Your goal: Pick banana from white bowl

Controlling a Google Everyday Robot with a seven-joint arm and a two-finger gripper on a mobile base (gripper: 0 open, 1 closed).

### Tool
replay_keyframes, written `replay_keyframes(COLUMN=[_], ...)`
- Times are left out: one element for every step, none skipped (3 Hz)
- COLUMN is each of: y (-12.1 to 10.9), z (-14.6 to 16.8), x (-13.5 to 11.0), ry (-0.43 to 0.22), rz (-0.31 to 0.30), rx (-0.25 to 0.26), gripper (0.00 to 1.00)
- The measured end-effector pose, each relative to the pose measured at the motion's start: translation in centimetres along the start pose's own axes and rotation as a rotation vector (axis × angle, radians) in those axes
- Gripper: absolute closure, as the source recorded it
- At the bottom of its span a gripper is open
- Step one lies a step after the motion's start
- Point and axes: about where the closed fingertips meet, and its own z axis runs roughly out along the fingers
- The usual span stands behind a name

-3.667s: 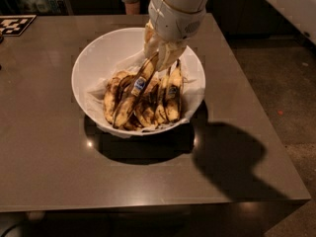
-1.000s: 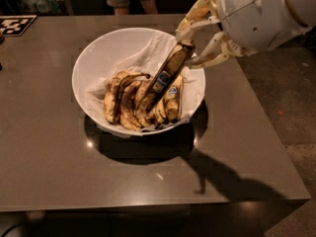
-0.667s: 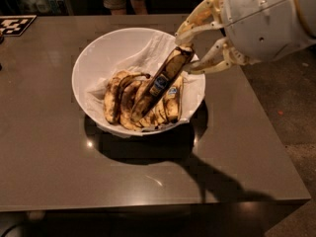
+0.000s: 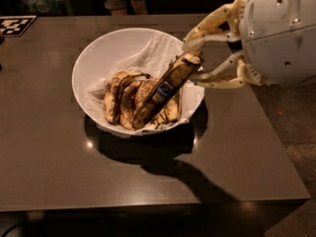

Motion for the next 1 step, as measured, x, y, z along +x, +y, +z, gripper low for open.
replay_keyframes(y=[0.01], z=[-0.01], x=[-0.01], ry=[0.000], rz=[0.000], rx=[0.000], gripper=[1.00])
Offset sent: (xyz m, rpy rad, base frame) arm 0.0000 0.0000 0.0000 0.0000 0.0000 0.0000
